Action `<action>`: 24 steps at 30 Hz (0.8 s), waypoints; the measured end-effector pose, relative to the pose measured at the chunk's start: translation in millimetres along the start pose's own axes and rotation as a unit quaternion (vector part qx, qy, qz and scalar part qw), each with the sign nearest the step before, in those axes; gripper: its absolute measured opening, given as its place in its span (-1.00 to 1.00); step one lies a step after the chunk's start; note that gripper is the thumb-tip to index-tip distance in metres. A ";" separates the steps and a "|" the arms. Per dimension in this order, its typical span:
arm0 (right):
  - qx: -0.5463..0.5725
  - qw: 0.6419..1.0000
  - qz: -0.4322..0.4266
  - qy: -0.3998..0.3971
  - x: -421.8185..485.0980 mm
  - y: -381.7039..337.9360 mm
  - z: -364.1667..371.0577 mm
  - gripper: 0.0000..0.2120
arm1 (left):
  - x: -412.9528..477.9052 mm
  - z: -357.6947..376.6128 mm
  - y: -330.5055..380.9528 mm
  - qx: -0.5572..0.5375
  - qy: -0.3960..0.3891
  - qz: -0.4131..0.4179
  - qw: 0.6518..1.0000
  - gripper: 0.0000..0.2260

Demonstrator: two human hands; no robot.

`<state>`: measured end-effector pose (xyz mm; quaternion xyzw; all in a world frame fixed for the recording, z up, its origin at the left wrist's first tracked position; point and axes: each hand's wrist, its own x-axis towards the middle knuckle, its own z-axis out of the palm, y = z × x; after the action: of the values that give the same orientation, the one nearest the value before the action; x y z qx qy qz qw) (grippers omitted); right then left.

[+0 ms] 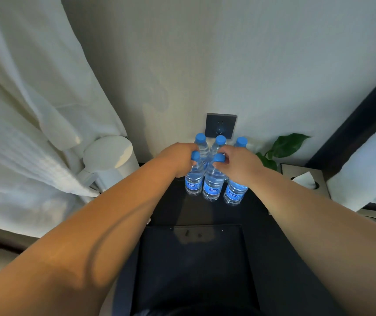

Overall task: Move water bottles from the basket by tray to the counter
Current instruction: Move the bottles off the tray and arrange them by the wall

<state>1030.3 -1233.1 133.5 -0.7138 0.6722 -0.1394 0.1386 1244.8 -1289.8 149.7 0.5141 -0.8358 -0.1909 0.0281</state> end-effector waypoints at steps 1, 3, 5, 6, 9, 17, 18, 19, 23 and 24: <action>0.001 1.000 0.004 0.005 -0.1 1.1 0.5 -0.72 | 1.0 0.2 0.1 -0.001 -0.003 0.000 1.000 -0.68; -0.001 1.000 0.002 0.015 -0.6 2.1 2.1 -0.71 | 2.5 1.3 0.8 -0.001 0.001 -0.001 1.000 -0.68; -0.002 1.000 -0.006 0.024 -0.9 2.7 5.0 -0.73 | 3.0 2.9 1.5 -0.002 0.015 -0.003 1.000 -0.69; -0.001 0.999 -0.010 0.030 -1.0 2.9 6.1 -0.74 | 3.3 3.8 1.8 -0.003 0.023 -0.003 1.000 -0.71; -0.003 0.999 -0.011 0.037 -0.7 4.9 6.6 -0.74 | 3.9 5.8 3.0 -0.001 0.033 0.000 0.999 -0.72; -0.004 0.999 -0.006 0.032 2.7 4.6 7.0 -0.74 | 5.3 6.3 3.5 0.018 0.041 0.006 0.999 -0.74; -0.008 0.999 -0.008 0.036 2.6 4.2 7.7 -0.75 | 4.9 6.6 3.3 0.020 0.044 0.007 0.999 -0.75; -0.011 0.999 -0.009 0.039 2.2 4.1 7.8 -0.75 | 4.8 7.0 3.1 0.021 0.046 0.009 0.999 -0.76; -0.015 0.999 -0.016 0.045 0.2 4.6 8.6 -0.73 | 4.4 8.5 2.5 0.022 0.053 0.010 0.998 -0.80; -0.016 0.999 -0.017 0.045 -0.3 4.4 8.9 -0.73 | 4.7 9.1 2.3 0.022 0.056 0.010 0.998 -0.79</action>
<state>1029.7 -1232.9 123.6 -0.7203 0.6677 -0.1631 0.0939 1238.5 -1290.3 141.4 0.5162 -0.8419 -0.1431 0.0657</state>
